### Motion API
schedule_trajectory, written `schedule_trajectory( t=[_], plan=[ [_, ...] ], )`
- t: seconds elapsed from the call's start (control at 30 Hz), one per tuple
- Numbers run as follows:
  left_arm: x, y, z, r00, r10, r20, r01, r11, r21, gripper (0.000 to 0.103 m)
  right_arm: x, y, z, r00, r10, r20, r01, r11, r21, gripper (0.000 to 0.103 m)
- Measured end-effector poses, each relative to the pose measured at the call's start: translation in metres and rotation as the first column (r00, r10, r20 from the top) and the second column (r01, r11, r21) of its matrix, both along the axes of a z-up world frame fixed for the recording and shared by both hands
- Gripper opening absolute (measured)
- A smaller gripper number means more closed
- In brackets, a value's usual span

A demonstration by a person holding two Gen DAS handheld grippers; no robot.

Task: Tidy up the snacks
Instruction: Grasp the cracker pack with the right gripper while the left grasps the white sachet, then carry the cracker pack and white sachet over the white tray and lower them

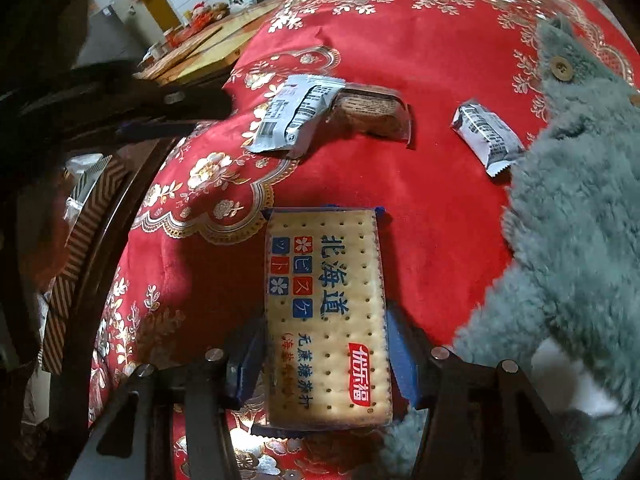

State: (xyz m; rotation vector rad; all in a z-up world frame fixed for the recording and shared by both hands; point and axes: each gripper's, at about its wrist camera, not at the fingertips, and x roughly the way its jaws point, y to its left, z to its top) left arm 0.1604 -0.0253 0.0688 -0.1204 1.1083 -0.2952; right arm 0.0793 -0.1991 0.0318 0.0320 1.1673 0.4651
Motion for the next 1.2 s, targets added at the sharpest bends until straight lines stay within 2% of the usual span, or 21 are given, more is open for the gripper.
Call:
schedule_trajectory(
  t=[0.07,0.23,0.47,0.5,0.53,0.6,0.83,0.97,1.13,1.2],
  plan=[
    [0.009,-0.009,-0.008,1.000,-0.016,-0.007,0.017,1.000,0.023,0.061,0.001,0.003,0.000,1.000,0.001,-0.004,-0.001,1.000,0.003,0.058],
    [0.028,-0.024,-0.029,0.999,-0.048,-0.015,0.049,0.994,0.093,0.061,0.000,0.005,0.000,1.000,-0.003,-0.002,0.003,1.000,0.020,0.059],
    [0.046,-0.029,-0.043,0.999,-0.037,-0.011,0.038,0.997,0.072,0.061,0.000,0.003,0.001,1.000,-0.004,0.027,0.004,1.000,0.007,0.059],
    [0.046,-0.028,-0.043,0.999,-0.037,0.000,0.037,0.997,0.068,0.059,-0.002,0.004,0.002,0.999,0.000,0.036,0.000,1.000,-0.002,0.058],
    [0.044,-0.026,-0.043,0.999,-0.034,0.011,0.034,0.997,0.070,0.053,-0.004,0.005,0.002,0.999,0.000,0.049,0.001,1.000,-0.014,0.054],
    [0.042,-0.023,-0.043,0.999,-0.031,0.006,0.031,0.998,0.057,0.053,-0.005,0.006,0.001,0.998,-0.002,0.057,0.003,1.000,-0.021,0.054],
    [0.011,0.005,-0.029,0.999,0.046,0.011,-0.046,0.998,0.030,0.053,-0.010,0.010,0.009,0.998,-0.005,0.055,0.007,1.000,-0.024,0.053],
    [-0.017,0.016,-0.014,0.996,0.072,0.045,-0.075,0.995,0.068,0.053,-0.016,0.015,0.018,0.998,-0.010,0.061,0.010,1.000,0.004,0.054],
    [-0.058,0.038,0.002,0.989,0.130,0.066,-0.135,0.989,0.067,0.053,-0.024,0.030,0.025,0.998,-0.006,0.069,0.006,1.000,0.008,0.054],
    [-0.075,0.046,0.008,0.984,0.157,0.087,-0.164,0.982,0.088,0.053,-0.028,0.035,0.026,0.998,-0.007,0.066,0.006,1.000,0.010,0.054]
  ],
)
